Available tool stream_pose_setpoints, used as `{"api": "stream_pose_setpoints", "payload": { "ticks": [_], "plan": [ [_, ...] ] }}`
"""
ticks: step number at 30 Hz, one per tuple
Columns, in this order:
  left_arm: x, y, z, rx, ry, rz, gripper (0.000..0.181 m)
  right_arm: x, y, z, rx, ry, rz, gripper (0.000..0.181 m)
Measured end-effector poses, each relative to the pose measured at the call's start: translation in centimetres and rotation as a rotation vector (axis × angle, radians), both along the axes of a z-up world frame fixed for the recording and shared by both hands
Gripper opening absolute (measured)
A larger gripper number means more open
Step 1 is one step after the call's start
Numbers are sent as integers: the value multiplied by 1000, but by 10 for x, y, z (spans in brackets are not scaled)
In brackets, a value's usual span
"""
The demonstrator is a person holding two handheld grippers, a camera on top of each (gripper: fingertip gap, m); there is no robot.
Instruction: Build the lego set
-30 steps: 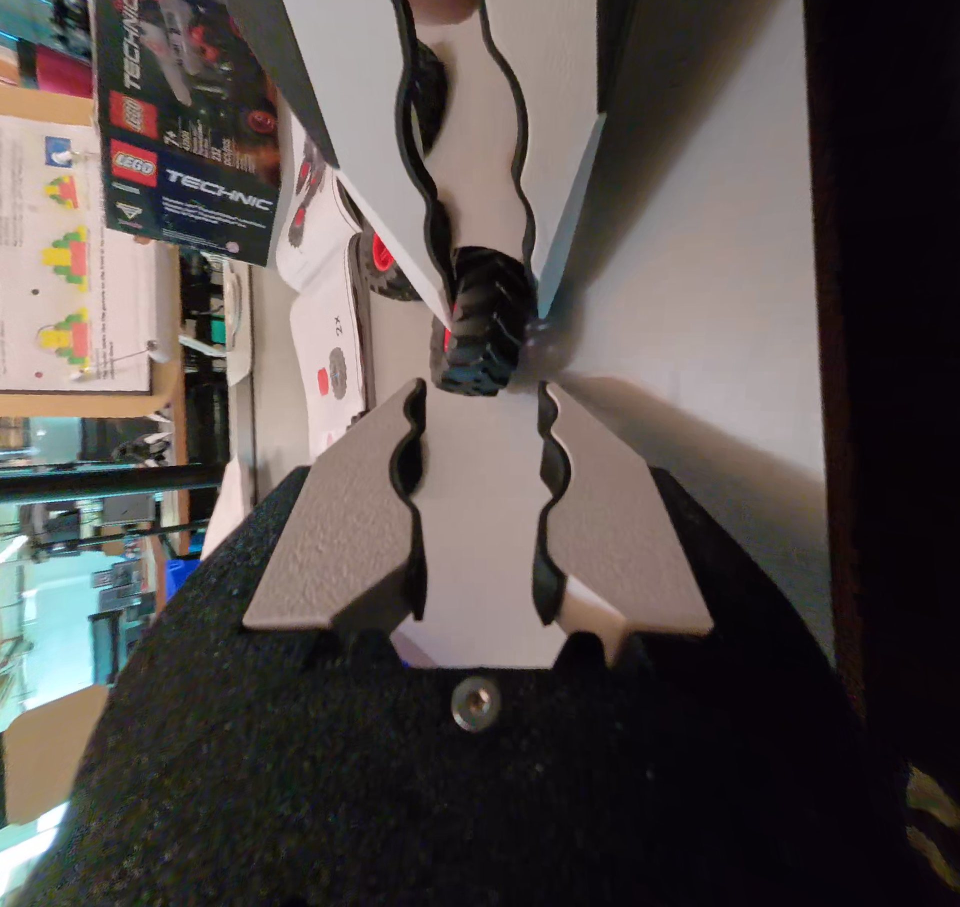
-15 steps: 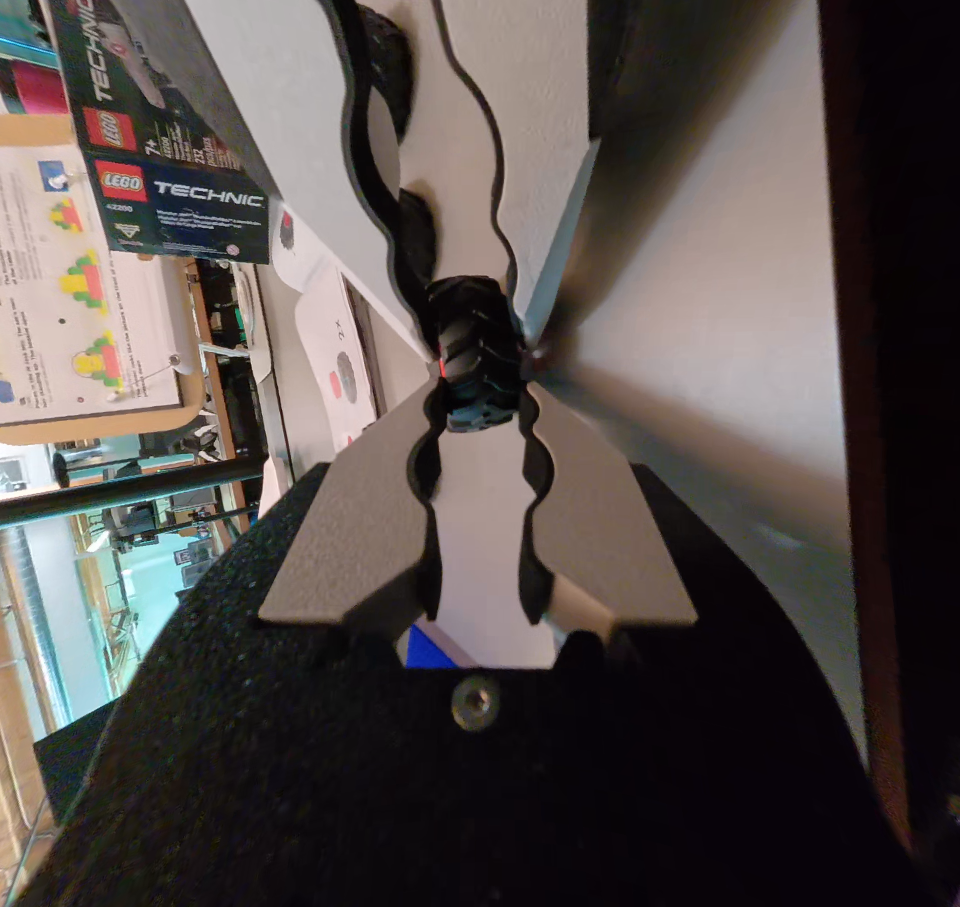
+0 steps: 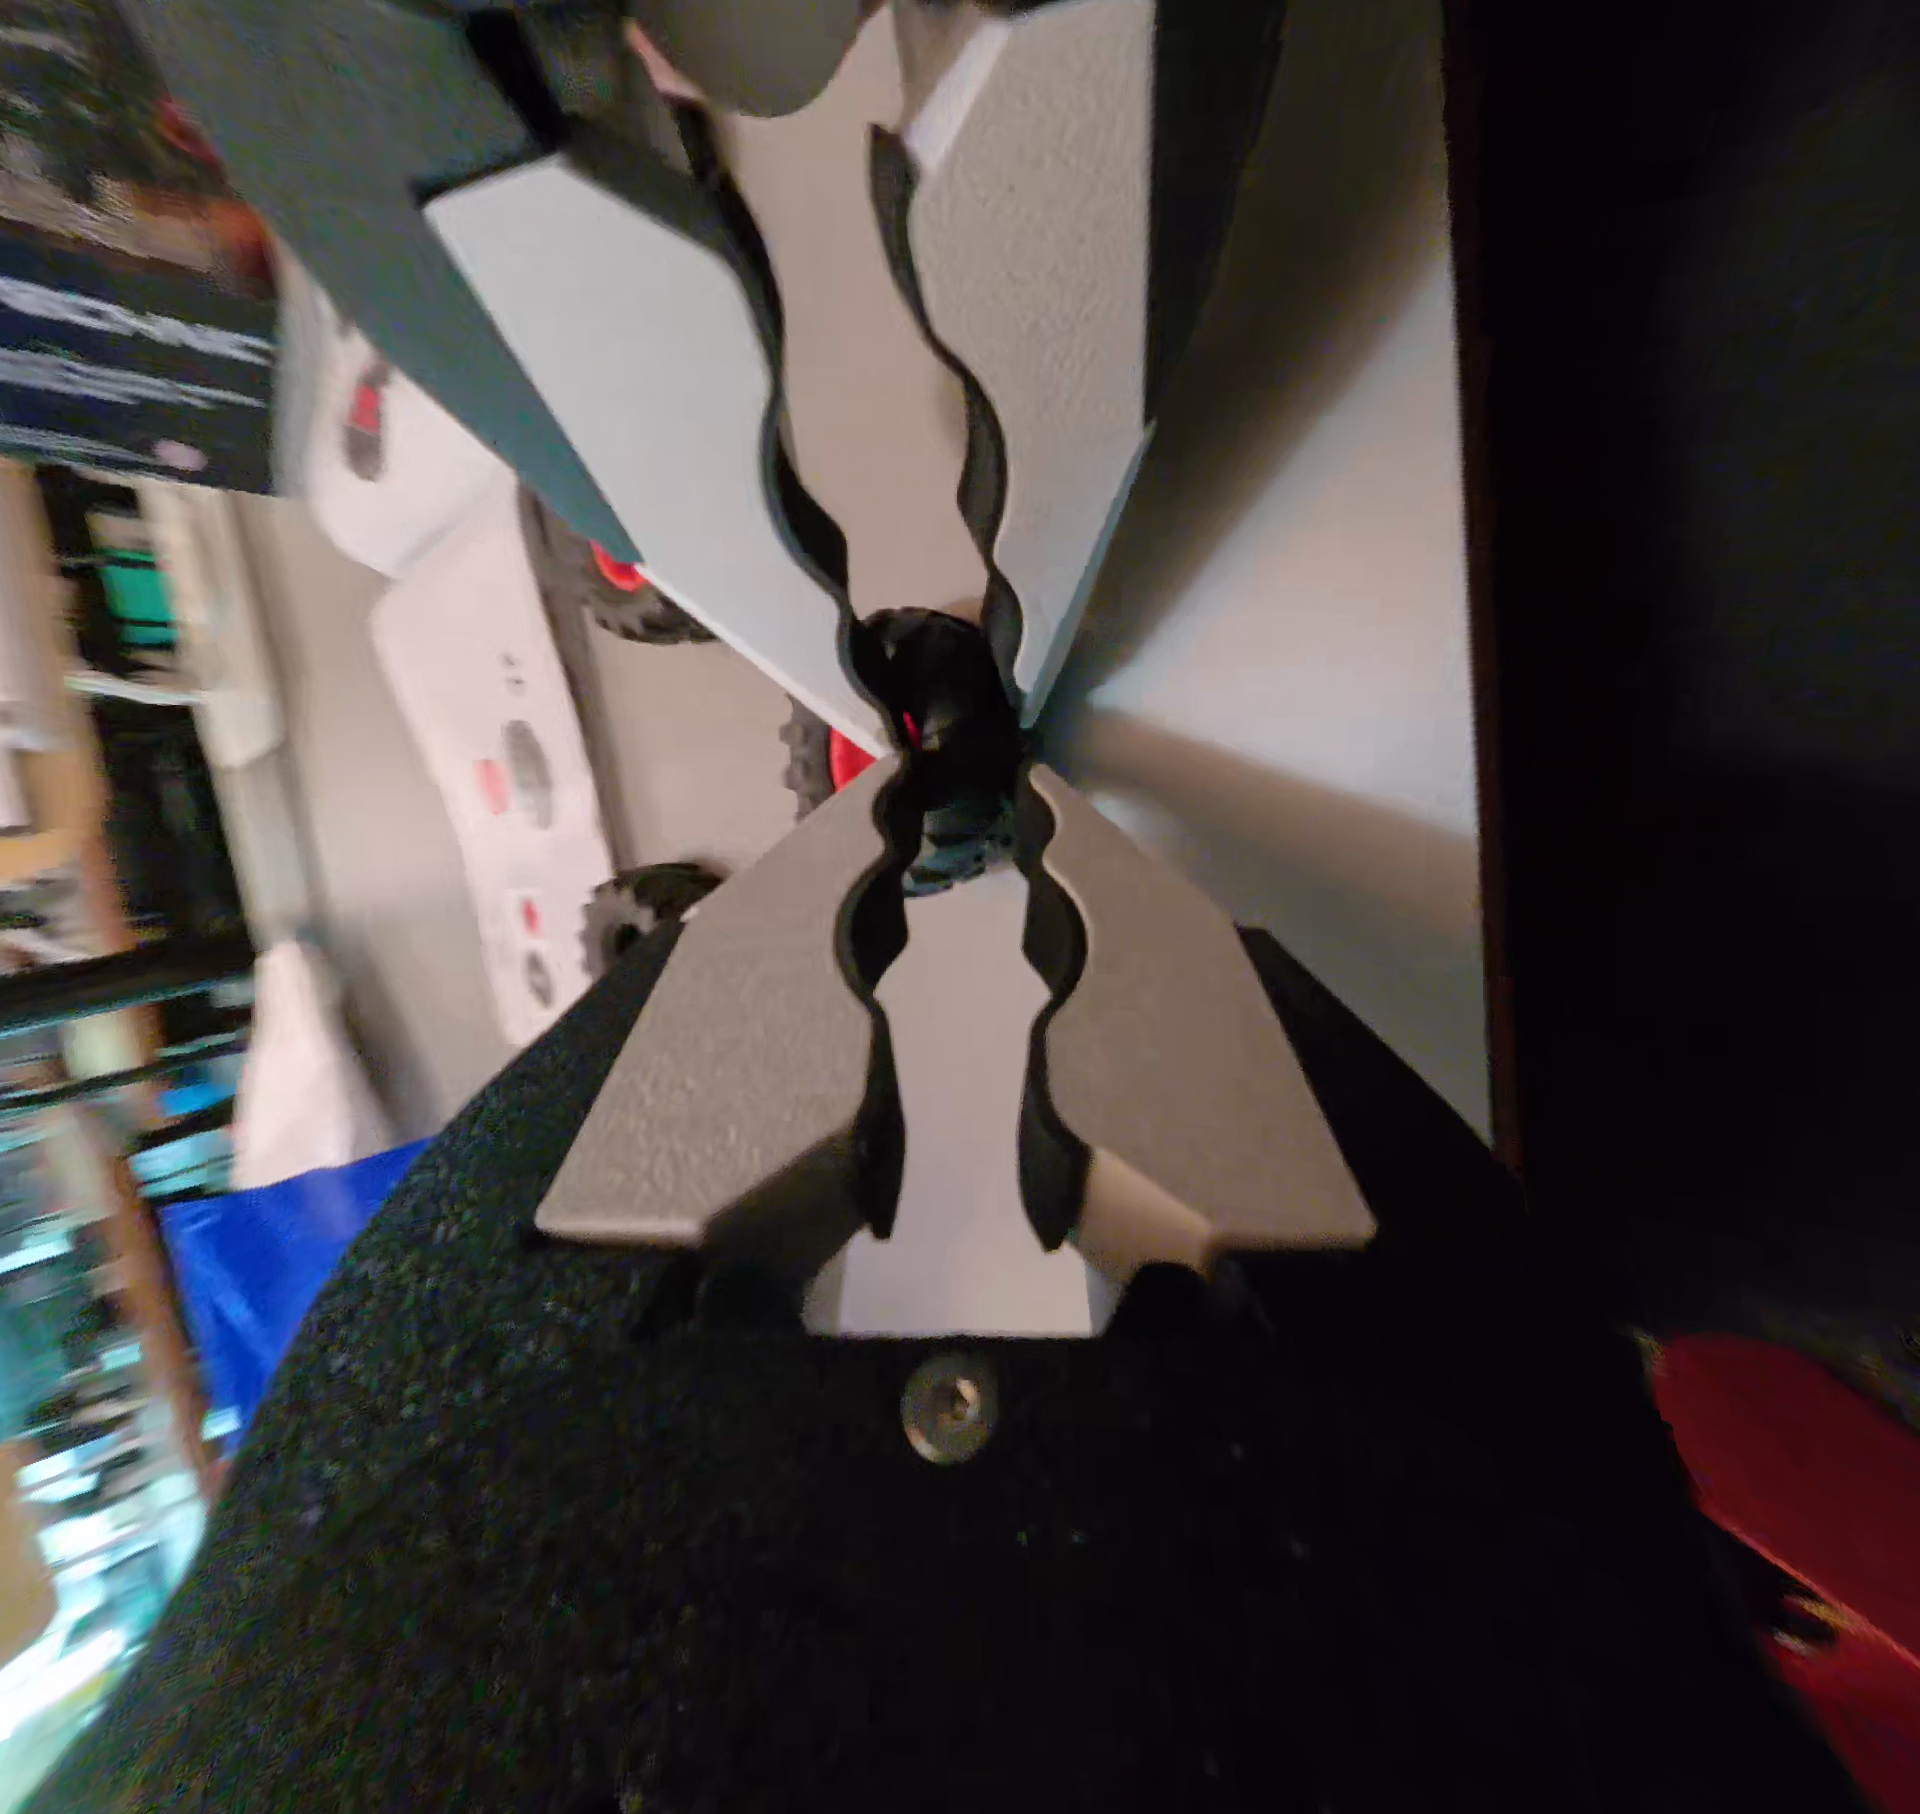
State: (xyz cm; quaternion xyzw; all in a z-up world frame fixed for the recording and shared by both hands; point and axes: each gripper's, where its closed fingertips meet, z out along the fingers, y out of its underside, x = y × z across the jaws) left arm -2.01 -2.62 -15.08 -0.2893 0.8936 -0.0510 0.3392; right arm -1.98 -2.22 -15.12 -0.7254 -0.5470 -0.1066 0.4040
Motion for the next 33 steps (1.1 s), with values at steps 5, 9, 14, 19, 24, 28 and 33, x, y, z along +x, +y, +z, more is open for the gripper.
{"api": "stream_pose_setpoints", "payload": {
  "ticks": [5,9,14,19,24,28,33],
  "plan": [
    [0,0,1,-16,19,-9,14,0,0,0,-1,19,-2,22],
    [1,1,4,41,-137,-44,18,0,0,2,86,-18,-6,25],
    [-5,1,6,25,-229,17,25,-2,-14,9,45,103,7,37],
    [-10,0,13,-70,-263,59,28,8,-23,11,-8,197,-21,37],
    [-5,11,26,-330,-270,189,36,18,-17,14,-25,298,-89,42],
    [-4,7,19,-624,-150,266,66,22,-8,16,-50,372,-143,58],
    [-1,9,-4,-659,-50,337,64,22,-5,10,-171,497,-200,60]
  ]
}}
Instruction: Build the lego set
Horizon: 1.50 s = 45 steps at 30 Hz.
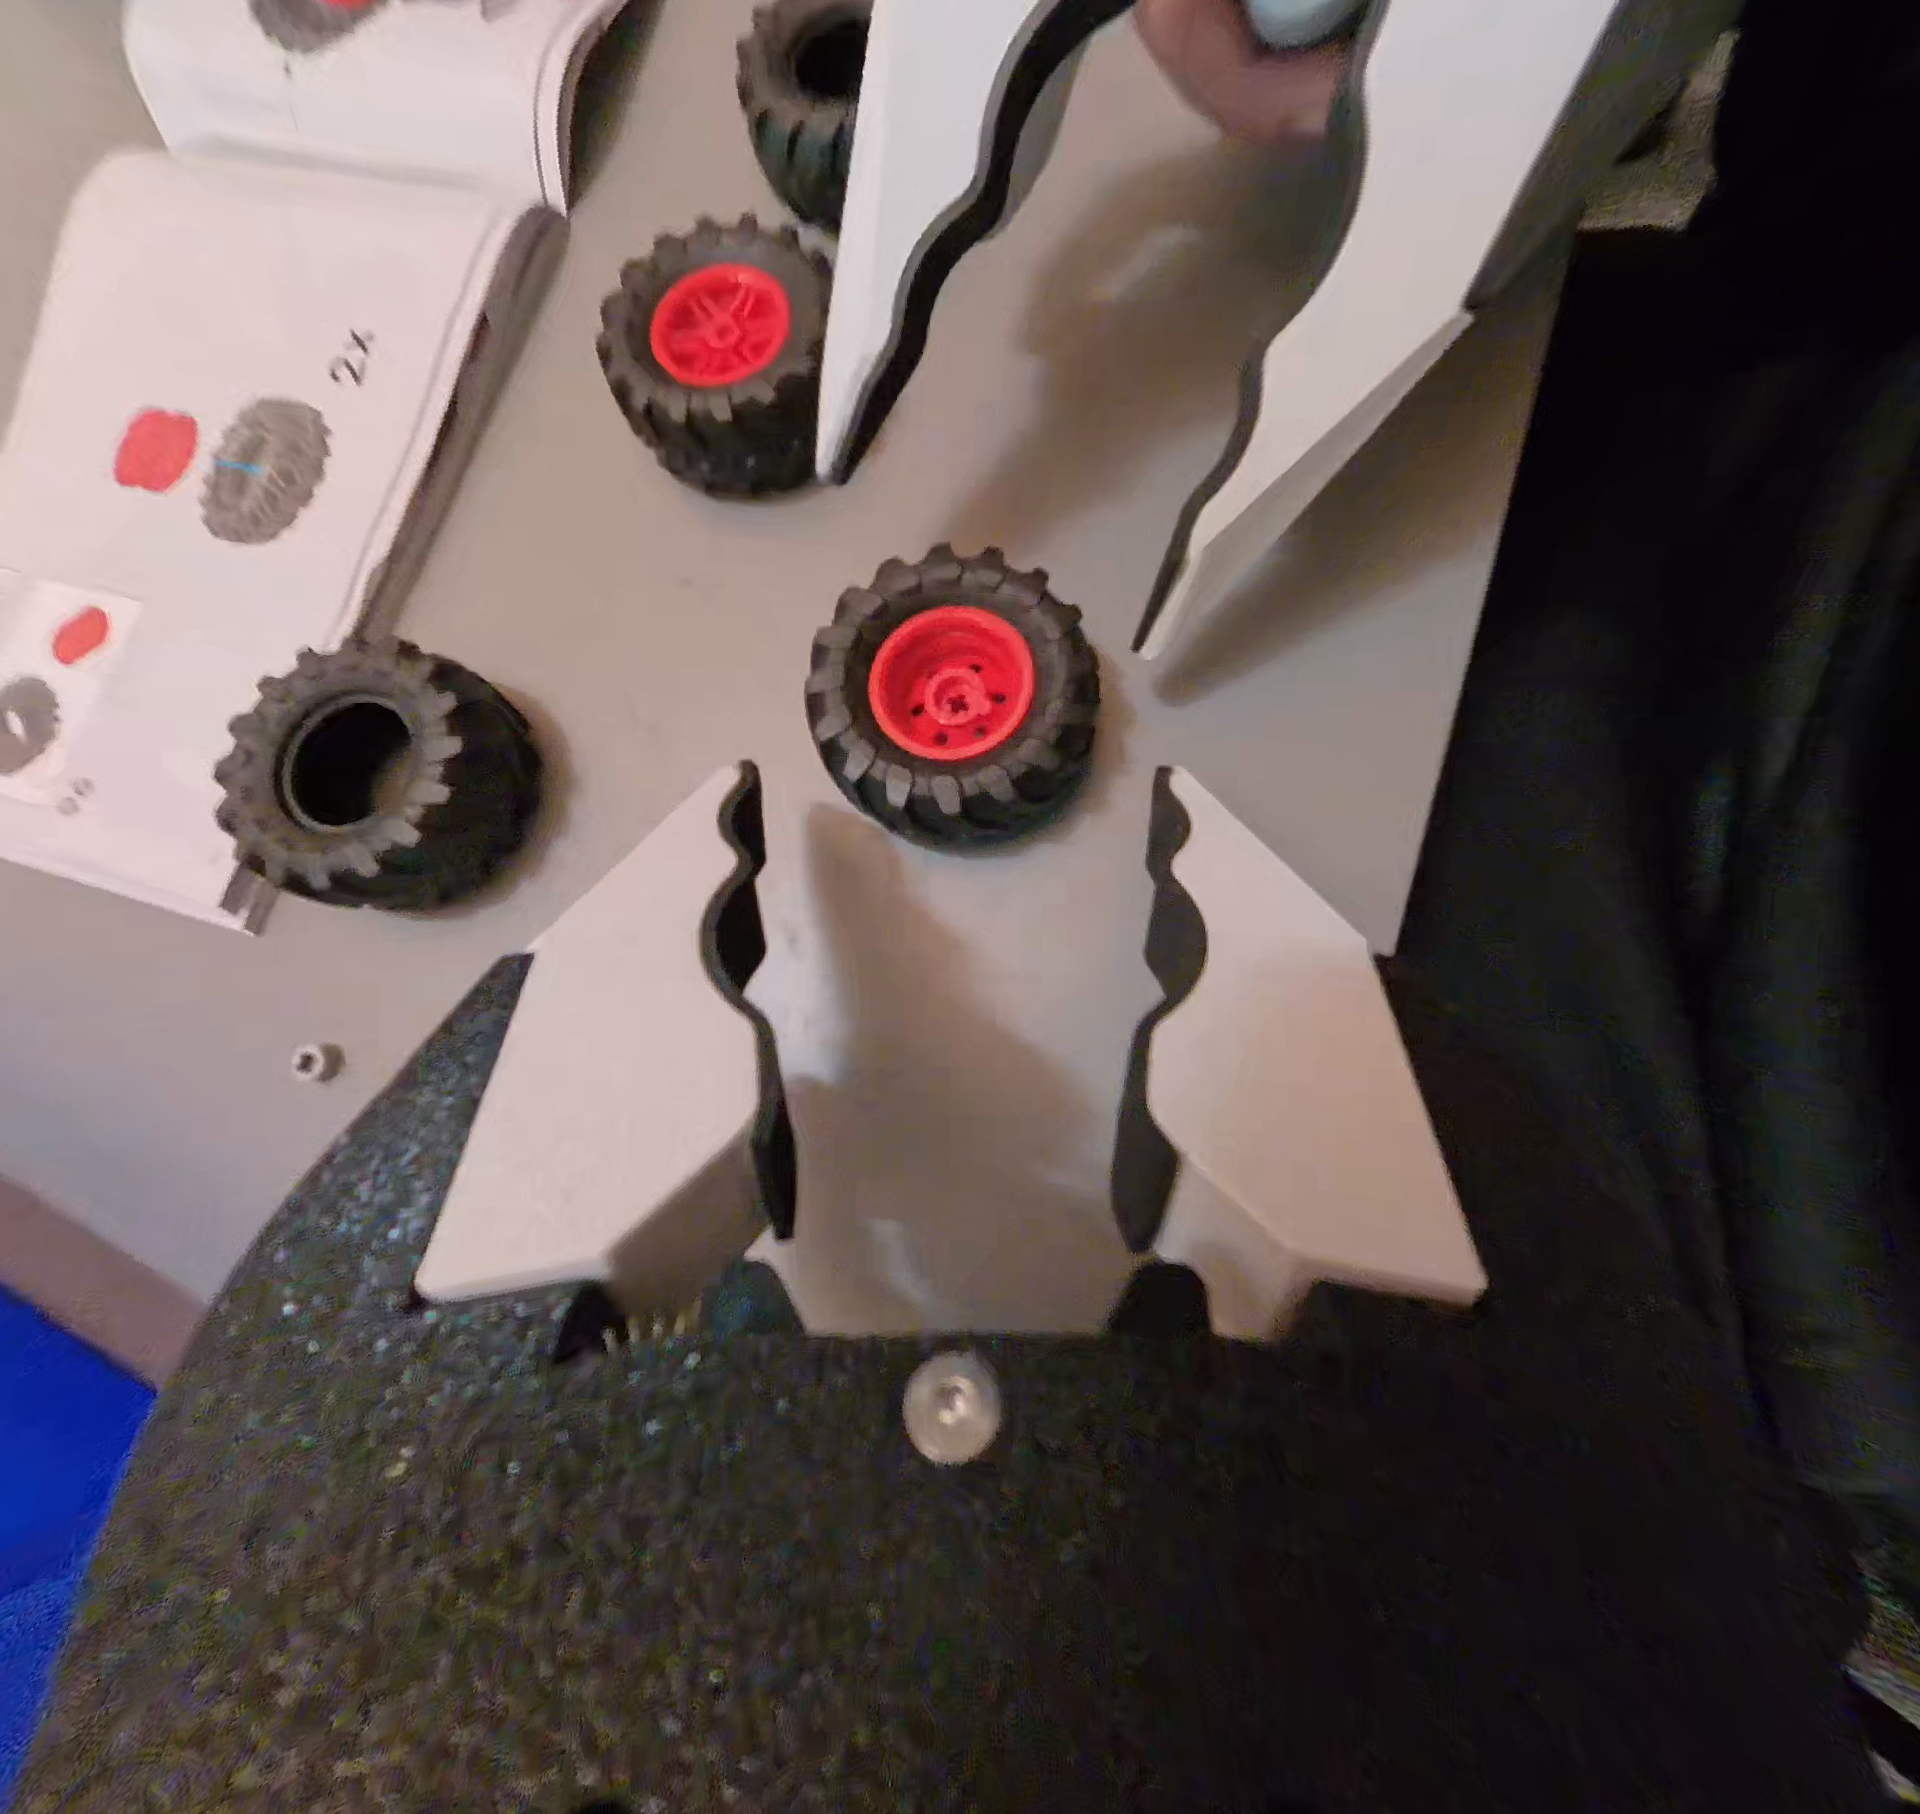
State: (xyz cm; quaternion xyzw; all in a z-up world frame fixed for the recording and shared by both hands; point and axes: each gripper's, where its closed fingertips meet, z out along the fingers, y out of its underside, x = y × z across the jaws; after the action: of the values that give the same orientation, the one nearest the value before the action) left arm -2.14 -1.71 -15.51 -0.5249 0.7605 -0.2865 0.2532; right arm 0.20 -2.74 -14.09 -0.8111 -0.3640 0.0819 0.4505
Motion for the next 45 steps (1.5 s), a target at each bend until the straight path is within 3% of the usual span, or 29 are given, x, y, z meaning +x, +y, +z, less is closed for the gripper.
{"api": "stream_pose_setpoints", "payload": {
  "ticks": [2,5,9,12,14,18,23,24,26,31,33,37,40,45],
  "plan": [
    [2,-5,-7,-42,36,6,62,-1,-1,-6,-44,13,7,61],
    [7,2,-6,81,-27,-13,49,-4,-4,-5,-66,47,18,62],
    [13,2,4,346,-139,-113,50,-3,-2,5,-53,133,12,62],
    [16,-2,13,634,-247,-243,49,-1,-1,0,-86,148,12,60],
    [17,-1,13,739,-255,-266,49,-2,-3,-7,-100,125,29,55],
    [14,-10,17,620,-278,-257,50,-4,-6,-11,-35,19,50,50],
    [3,-21,28,19,-225,-93,59,-7,-11,-7,214,-269,73,49],
    [2,-27,30,-38,-224,-104,48,-11,-15,-5,264,-310,98,49],
    [2,-33,32,56,-285,-156,26,-16,-25,-1,320,-354,151,46],
    [-2,-59,33,624,-412,-405,24,-14,-53,4,186,-159,203,47],
    [-6,-70,30,723,-421,-466,24,-19,-55,8,179,-69,205,49],
    [-18,-79,14,655,-361,-468,26,-24,-50,-5,72,-25,178,67],
    [-23,-73,4,631,-323,-423,28,-32,-50,-9,16,-7,199,67],
    [-25,-65,9,525,-310,-320,41,-40,-48,-2,-20,39,191,65]
  ]
}}
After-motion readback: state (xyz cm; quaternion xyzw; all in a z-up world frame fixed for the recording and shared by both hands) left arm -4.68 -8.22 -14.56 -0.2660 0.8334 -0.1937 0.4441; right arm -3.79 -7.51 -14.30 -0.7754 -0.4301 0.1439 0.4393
